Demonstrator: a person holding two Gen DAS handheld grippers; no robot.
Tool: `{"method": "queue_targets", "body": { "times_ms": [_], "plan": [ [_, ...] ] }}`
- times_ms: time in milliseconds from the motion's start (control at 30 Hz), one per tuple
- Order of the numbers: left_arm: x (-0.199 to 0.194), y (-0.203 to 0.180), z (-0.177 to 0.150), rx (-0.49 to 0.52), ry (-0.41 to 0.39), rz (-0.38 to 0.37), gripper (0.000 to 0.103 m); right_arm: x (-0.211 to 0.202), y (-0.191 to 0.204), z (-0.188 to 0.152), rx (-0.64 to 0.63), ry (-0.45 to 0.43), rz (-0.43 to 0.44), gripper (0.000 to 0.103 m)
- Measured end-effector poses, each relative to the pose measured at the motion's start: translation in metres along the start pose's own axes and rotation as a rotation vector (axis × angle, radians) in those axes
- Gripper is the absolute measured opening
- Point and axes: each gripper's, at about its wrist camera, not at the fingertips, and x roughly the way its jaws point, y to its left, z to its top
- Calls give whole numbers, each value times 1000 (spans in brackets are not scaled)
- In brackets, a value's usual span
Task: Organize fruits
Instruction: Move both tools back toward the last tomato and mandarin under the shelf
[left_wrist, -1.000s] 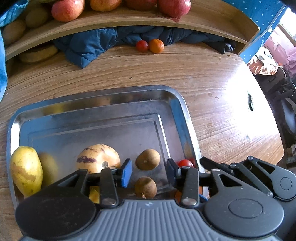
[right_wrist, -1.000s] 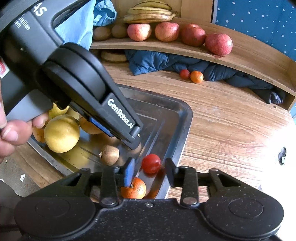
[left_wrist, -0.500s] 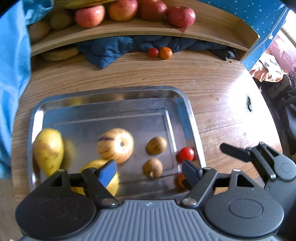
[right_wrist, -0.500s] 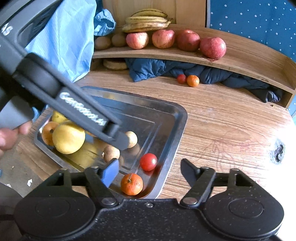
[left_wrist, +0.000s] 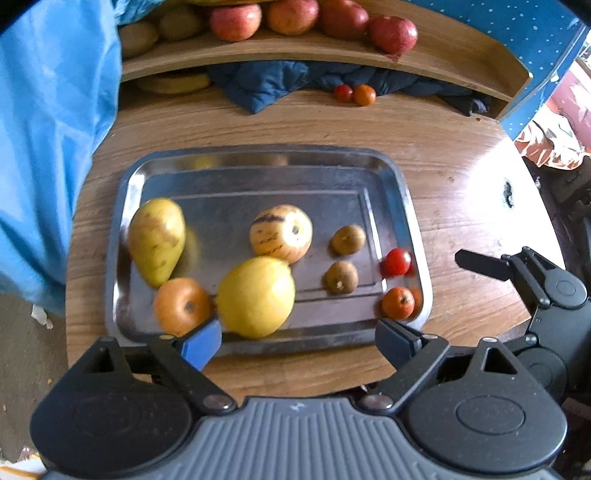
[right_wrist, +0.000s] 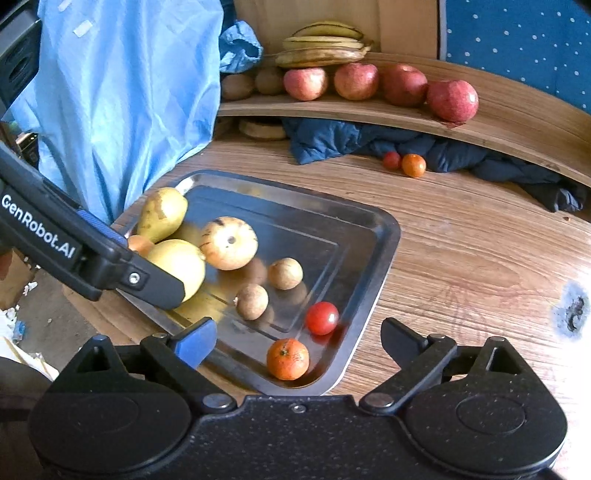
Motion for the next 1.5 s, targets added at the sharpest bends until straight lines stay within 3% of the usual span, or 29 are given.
{"method": "queue_targets", "body": {
  "times_ms": [333,467,1033,1500],
  "plan": [
    [14,36,-23,-43,137,153,101,4,5,3,-24,21,46,101],
    [14,49,-25,-75,153,193,101,7,6,4,-29,37,46,102],
    [17,52,24,-17,127,244,102,28,2,24,-12,38,44,102],
    [36,32,77,98,77,213,102,49,-21,45,53,33,-18,102]
  ]
}}
